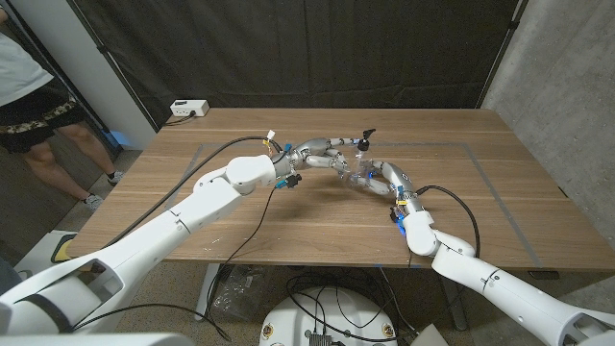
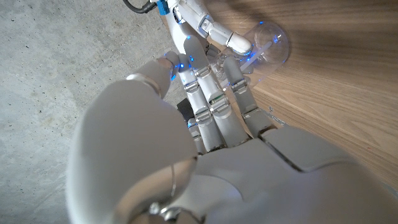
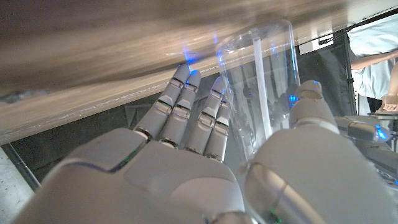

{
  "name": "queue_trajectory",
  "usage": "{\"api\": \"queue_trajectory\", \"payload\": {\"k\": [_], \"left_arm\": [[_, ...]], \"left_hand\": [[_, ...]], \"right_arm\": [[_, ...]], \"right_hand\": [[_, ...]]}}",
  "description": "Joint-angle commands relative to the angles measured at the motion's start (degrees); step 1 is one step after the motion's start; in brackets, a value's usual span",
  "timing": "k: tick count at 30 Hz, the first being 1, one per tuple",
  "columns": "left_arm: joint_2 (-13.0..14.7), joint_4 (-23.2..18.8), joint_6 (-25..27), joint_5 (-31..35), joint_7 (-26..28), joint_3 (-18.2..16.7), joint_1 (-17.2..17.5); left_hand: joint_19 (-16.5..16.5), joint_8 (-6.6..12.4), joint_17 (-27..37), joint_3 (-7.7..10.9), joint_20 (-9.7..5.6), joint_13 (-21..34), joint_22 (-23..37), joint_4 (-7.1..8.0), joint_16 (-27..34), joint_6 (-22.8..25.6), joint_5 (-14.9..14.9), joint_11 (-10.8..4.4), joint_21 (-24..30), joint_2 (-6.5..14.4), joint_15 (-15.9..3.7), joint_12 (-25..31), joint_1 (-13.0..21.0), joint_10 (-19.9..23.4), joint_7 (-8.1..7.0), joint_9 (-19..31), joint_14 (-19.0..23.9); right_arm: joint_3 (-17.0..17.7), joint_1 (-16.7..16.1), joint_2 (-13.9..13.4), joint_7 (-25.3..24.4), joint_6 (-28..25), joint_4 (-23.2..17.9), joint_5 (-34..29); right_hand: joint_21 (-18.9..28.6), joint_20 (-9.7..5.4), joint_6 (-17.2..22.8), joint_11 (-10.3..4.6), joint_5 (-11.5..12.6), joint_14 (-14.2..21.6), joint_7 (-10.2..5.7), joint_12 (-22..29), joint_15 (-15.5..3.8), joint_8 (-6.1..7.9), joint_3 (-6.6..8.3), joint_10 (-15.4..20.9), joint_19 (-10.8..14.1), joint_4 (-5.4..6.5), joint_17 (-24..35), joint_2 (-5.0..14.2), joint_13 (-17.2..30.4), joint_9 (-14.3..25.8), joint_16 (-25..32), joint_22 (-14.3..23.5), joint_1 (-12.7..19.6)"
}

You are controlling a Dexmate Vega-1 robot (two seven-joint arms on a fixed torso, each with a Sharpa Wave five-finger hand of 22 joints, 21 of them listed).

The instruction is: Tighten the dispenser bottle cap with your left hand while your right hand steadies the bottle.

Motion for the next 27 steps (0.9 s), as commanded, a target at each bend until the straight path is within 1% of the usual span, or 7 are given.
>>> {"api": "queue_trajectory", "payload": {"k": [1,5,6,18,23,27], "left_arm": [[-0.8,1.4,-0.1,0.8,-1.9,1.3,-1.8],[-0.9,1.7,-0.2,1.0,-2.6,1.6,-2.3],[-0.9,1.8,-0.2,1.0,-2.7,1.7,-2.5],[-1.0,1.9,-0.4,1.6,-3.5,2.1,-2.9],[-1.6,2.4,-0.8,2.2,-4.3,2.7,-3.8],[-2.5,3.6,-1.2,2.9,-5.3,3.5,-5.1]], "left_hand": [[-0.1,0.23,0.2,0.26,0.27,0.9,0.1,0.17,-0.1,0.3,0.4,-0.25,0.3,0.5,0.10,0.2,0.5,0.2,0.18,0.2,-0.1],[-0.2,0.23,0.1,0.29,0.19,0.7,0.1,0.18,-0.2,0.3,0.4,-0.24,0.3,0.4,0.16,0.2,0.4,0.3,0.18,0.2,-0.1],[-0.2,0.24,0.2,0.27,0.19,0.8,0.1,0.15,-0.1,0.4,0.4,-0.45,0.3,0.4,0.17,0.2,0.5,0.2,0.13,0.2,-0.1],[-0.1,0.23,0.1,0.30,0.24,0.7,0.1,0.24,-0.2,0.4,0.4,-0.38,0.3,0.4,0.03,0.3,0.3,0.3,0.14,0.2,0.1],[-0.2,0.27,0.3,0.31,0.25,0.9,0.1,0.16,-0.2,0.5,0.5,-0.32,0.3,0.3,0.03,0.4,0.3,0.3,0.13,0.2,-0.1],[-0.2,0.26,0.1,0.34,0.24,0.9,0.1,0.10,-0.2,0.5,0.5,-0.38,0.3,0.3,0.07,0.4,0.4,0.3,0.12,0.2,0.1]], "right_arm": [[0.8,-1.7,-0.8,-0.8,-1.6,-2.4,-0.1],[0.8,-2.0,-1.0,-0.8,-2.1,-3.0,-0.5],[0.8,-2.0,-1.1,-0.8,-2.0,-3.0,-0.5],[0.7,-2.2,-1.5,-0.1,-2.6,-3.7,-1.1],[0.5,-1.9,-1.4,0.2,-2.5,-3.6,-1.1],[0.5,-1.7,-1.3,0.2,-2.4,-3.4,-1.2]], "right_hand": [[0.3,-2.74,9.7,-1.35,0.4,0.6,-7.77,0.4,-3.79,0.39,4.12,1.9,-0.1,3.56,0.3,17.02,0.2,0.2,0.1,0.1,16.5],[0.3,-2.77,9.7,-1.35,0.4,0.5,-7.77,0.3,-3.80,0.38,4.14,1.9,-0.2,3.59,0.4,17.07,0.2,0.2,0.1,0.1,16.5],[0.3,-2.78,9.7,-1.35,0.4,0.5,-7.77,0.3,-3.82,0.38,4.15,2.0,-0.2,3.59,0.4,17.06,0.2,0.2,0.1,0.1,16.5],[0.5,-2.77,10.0,-1.38,0.3,0.9,-7.77,0.4,-4.02,0.46,3.95,2.1,0.0,3.79,0.4,16.87,0.2,0.2,0.3,0.1,16.2],[0.5,-2.80,10.0,-1.40,0.3,0.9,-7.77,0.4,-4.03,0.47,3.94,2.2,0.0,3.83,0.4,16.85,0.2,0.2,0.3,0.1,16.1],[0.6,-2.79,10.1,-1.41,0.3,1.0,-7.77,0.4,-4.01,0.48,3.94,2.2,0.1,3.82,0.3,16.81,0.2,0.2,0.3,0.1,16.1]]}}
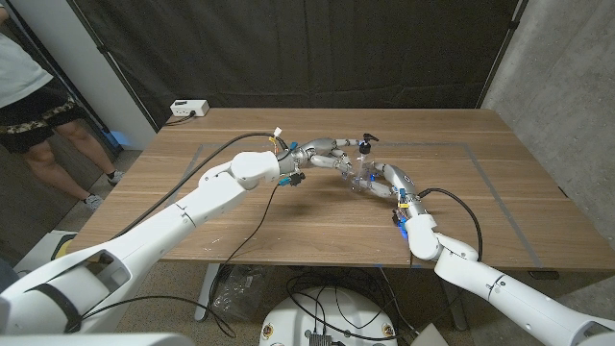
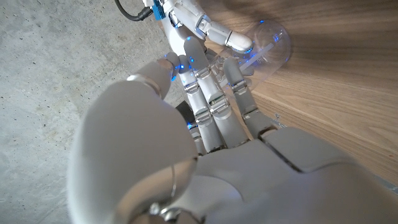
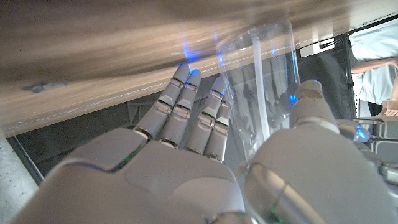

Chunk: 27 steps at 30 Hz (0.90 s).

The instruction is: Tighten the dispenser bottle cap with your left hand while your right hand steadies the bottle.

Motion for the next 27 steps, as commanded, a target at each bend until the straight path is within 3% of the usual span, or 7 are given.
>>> {"api": "queue_trajectory", "payload": {"k": [1,18,27], "left_arm": [[-1.8,2.1,-0.9,1.6,-2.1,1.9,-2.7],[-7.0,10.0,-1.9,3.5,-6.4,5.7,-7.9],[-7.0,9.9,-1.8,3.6,-5.8,5.4,-7.9]], "left_hand": [[-0.2,0.57,0.1,0.35,0.23,0.9,0.1,0.14,-0.2,0.5,0.2,-0.40,0.3,0.2,0.14,0.5,0.2,0.3,0.06,0.3,0.1],[-0.3,0.58,0.2,0.36,0.24,0.9,0.1,0.12,-0.2,0.6,0.2,-0.26,0.4,0.2,0.18,0.5,0.2,0.3,0.12,0.3,0.1],[-0.2,0.56,0.3,0.44,0.20,0.8,0.1,0.14,-0.3,0.6,0.2,-0.42,0.4,0.2,0.25,0.5,0.2,0.2,0.11,0.3,0.0]], "right_arm": [[-0.2,0.2,0.0,0.5,0.1,-0.1,-0.4],[0.2,0.2,-0.7,1.2,-0.6,-0.6,-0.4],[0.3,0.2,-0.8,1.2,-0.6,-0.5,-0.2]], "right_hand": [[0.4,-2.80,10.1,-1.41,0.4,0.6,-7.79,0.4,-3.81,0.42,3.95,2.2,0.1,3.81,0.1,16.77,0.3,0.3,0.3,0.1,16.1],[0.5,-2.83,10.1,-1.42,0.4,0.6,-7.80,0.4,-3.77,0.40,4.03,2.4,0.0,3.85,0.1,16.82,0.3,0.3,0.2,0.1,16.0],[0.6,-2.82,10.2,-1.41,0.4,0.7,-7.79,0.4,-3.84,0.40,4.09,2.5,0.0,3.81,0.1,16.82,0.3,0.3,0.2,0.1,16.0]]}}
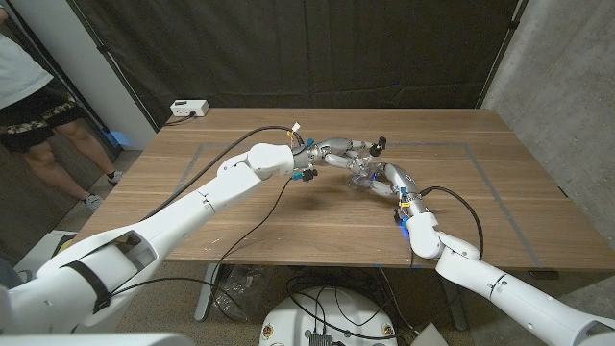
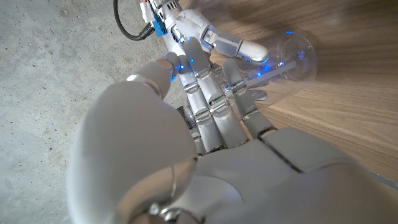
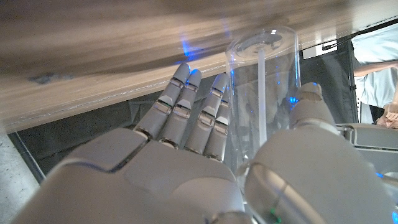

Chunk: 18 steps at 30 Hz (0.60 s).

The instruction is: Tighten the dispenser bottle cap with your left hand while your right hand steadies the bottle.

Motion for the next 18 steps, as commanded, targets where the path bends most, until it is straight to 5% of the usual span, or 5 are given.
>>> {"api": "queue_trajectory", "payload": {"k": [1,18], "left_arm": [[-1.2,1.7,0.0,0.4,0.1,0.4,-1.0],[7.2,-12.0,4.0,-3.0,12.0,-8.0,10.0]], "left_hand": [[-0.1,0.21,0.2,0.46,0.14,0.9,0.1,0.13,-0.3,0.7,0.2,-0.08,0.4,0.2,0.12,0.3,0.2,0.2,0.06,0.2,0.0],[-0.2,0.10,0.2,0.29,0.14,1.0,0.1,0.33,-0.3,0.2,0.2,-0.51,0.4,0.4,0.04,0.3,-0.1,-0.1,0.34,0.2,0.1]], "right_arm": [[0.2,0.1,-0.2,0.3,0.1,0.3,0.2],[0.0,1.6,0.0,0.7,2.1,2.5,0.5]], "right_hand": [[0.3,-2.81,9.7,-1.01,0.3,0.5,-8.31,0.4,-3.94,0.20,4.31,0.8,-0.1,3.59,0.1,16.59,0.1,0.2,0.2,0.1,16.3],[0.5,-2.81,10.2,-0.84,0.3,0.7,-8.20,0.6,-3.96,0.42,4.40,1.4,0.0,3.61,0.1,16.62,0.2,0.3,0.2,0.1,16.2]]}}
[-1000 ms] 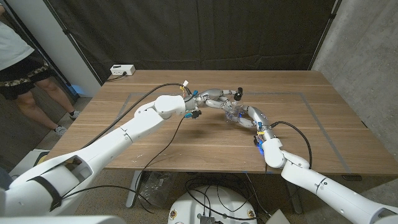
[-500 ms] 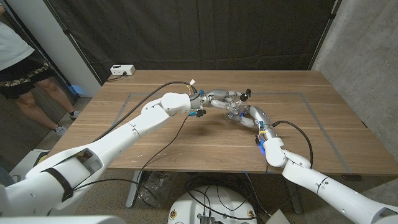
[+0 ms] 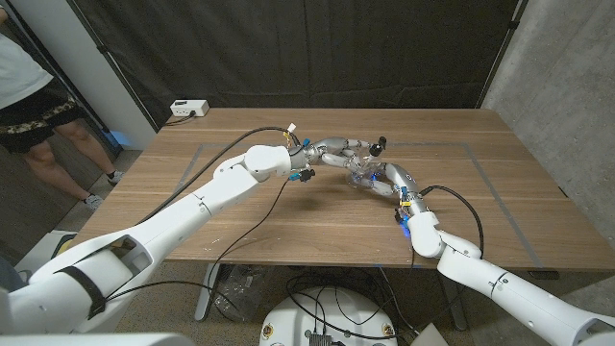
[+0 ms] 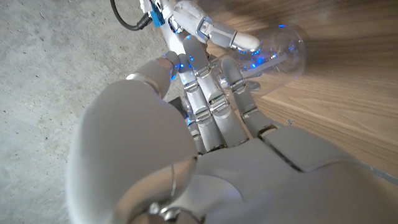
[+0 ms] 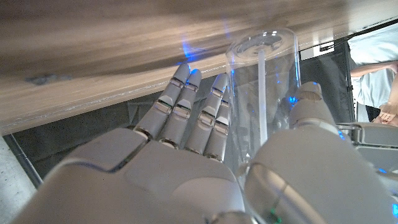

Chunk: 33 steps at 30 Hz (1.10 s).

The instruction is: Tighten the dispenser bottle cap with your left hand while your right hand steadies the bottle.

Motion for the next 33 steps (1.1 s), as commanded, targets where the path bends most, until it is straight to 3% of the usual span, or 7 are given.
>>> {"api": "queue_trajectory", "payload": {"k": [1,9,21,28,33], "left_arm": [[5.4,-8.8,2.9,-2.2,8.0,-5.5,7.3],[7.5,-12.6,4.0,-3.8,11.5,-7.9,11.0],[7.8,-13.8,3.6,-4.8,11.1,-7.6,11.7],[8.5,-14.1,3.4,-4.5,10.4,-7.4,11.8],[8.3,-13.8,3.7,-5.0,10.6,-7.5,11.9]], "left_hand": [[-0.2,-0.01,0.1,0.03,0.12,1.0,0.1,0.05,-0.1,0.2,0.4,-0.40,0.3,0.4,0.02,0.5,-0.1,-0.1,0.36,0.2,0.1],[-0.1,0.03,0.2,-0.04,0.10,0.7,0.1,0.05,-0.1,0.2,0.3,-0.42,0.3,0.4,-0.02,0.4,-0.2,0.0,0.51,0.2,0.0],[-0.2,0.10,-0.2,-0.06,0.08,0.7,0.1,-0.04,-0.2,0.3,0.3,-0.51,0.3,0.5,0.00,0.5,-0.1,0.0,0.72,0.2,0.3],[-0.3,0.38,0.2,-0.11,0.16,0.8,0.1,-0.55,-0.1,1.2,0.3,0.27,0.3,0.2,0.05,0.5,0.5,0.0,-0.30,0.2,0.0],[-0.3,0.36,0.1,-0.04,0.17,0.6,0.2,-0.50,-0.1,1.3,0.3,0.16,0.3,0.3,-0.05,0.5,0.6,0.1,-0.22,0.2,0.0]], "right_arm": [[-0.2,1.1,0.1,0.6,0.8,1.3,0.1],[-0.3,1.8,-1.2,2.0,-0.4,-0.7,-1.3],[-0.2,1.8,-1.8,3.7,-2.3,-1.9,-1.7],[-0.2,1.6,-1.6,3.5,-2.5,-2.0,-1.7],[-0.4,1.7,-1.4,3.5,-2.6,-2.1,-1.7]], "right_hand": [[0.5,-2.81,10.4,-0.63,0.4,0.6,-8.20,0.7,-4.04,0.79,4.23,1.6,0.0,3.74,0.0,16.58,0.3,0.4,0.2,0.1,16.2],[0.7,-2.77,11.6,-0.69,0.4,0.7,-8.16,0.9,-4.02,1.31,4.18,2.4,0.0,3.73,0.0,16.41,0.4,0.5,0.1,0.1,16.1],[0.8,-2.85,12.2,-0.80,0.3,1.5,-8.24,1.3,-4.24,1.63,4.07,3.8,-0.2,3.79,-0.1,16.25,0.5,0.6,0.3,0.0,15.8],[0.9,-2.87,12.3,-0.97,0.2,1.9,-8.27,1.4,-4.42,1.69,3.96,4.3,-0.1,3.89,-0.1,16.24,0.5,0.7,0.5,0.0,15.6],[1.0,-2.87,12.4,-0.98,0.1,2.0,-8.28,1.4,-4.39,1.72,3.97,4.5,-0.1,3.84,-0.1,16.19,0.5,0.7,0.5,0.0,15.6]]}}
